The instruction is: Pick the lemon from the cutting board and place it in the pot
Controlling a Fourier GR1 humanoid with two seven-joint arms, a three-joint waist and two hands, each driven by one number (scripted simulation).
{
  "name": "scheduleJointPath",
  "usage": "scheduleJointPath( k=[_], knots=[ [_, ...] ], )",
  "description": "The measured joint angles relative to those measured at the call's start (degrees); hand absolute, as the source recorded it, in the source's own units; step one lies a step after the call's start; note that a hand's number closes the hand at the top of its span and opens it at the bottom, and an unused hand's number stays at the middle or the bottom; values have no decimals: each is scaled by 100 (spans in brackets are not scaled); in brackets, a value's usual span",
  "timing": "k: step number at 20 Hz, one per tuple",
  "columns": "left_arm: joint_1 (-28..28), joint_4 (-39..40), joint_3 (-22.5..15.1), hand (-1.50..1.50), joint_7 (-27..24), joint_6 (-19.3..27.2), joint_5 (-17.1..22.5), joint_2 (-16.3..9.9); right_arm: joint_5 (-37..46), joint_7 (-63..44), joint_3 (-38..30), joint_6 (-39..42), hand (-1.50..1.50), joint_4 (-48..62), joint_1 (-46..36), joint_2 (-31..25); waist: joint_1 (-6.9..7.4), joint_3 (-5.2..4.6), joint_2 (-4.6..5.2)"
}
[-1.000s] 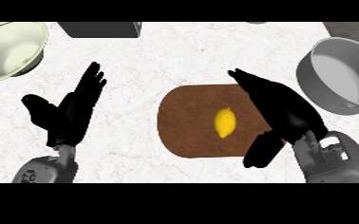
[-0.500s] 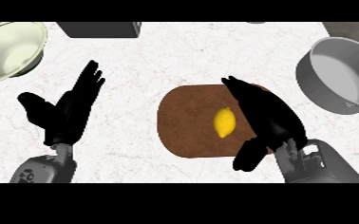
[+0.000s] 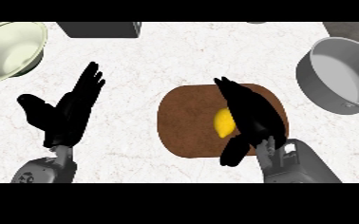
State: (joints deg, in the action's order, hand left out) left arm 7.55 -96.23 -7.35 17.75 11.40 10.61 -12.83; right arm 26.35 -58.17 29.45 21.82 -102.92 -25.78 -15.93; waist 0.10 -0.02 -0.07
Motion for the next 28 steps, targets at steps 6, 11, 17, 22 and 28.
scheduleJointPath(
  k=[6,11,17,22,28],
  knots=[
    [19,51,16,0,-70,-31,-108,79,401,44,-21,13,-150,676,-117,241,10,0,7],
    [-28,28,107,0,-87,-135,-111,117,713,208,-55,79,-150,1178,-164,499,14,1,7],
    [-47,-36,123,0,-14,-154,-190,191,969,359,-112,249,-150,1640,-119,563,14,2,6],
    [73,12,203,0,76,-185,-243,207,1144,461,-164,421,-150,1987,-103,641,7,1,6],
    [83,-10,247,0,137,-236,-334,329,1487,625,-323,521,-150,2281,-17,824,3,2,6]
  ],
)
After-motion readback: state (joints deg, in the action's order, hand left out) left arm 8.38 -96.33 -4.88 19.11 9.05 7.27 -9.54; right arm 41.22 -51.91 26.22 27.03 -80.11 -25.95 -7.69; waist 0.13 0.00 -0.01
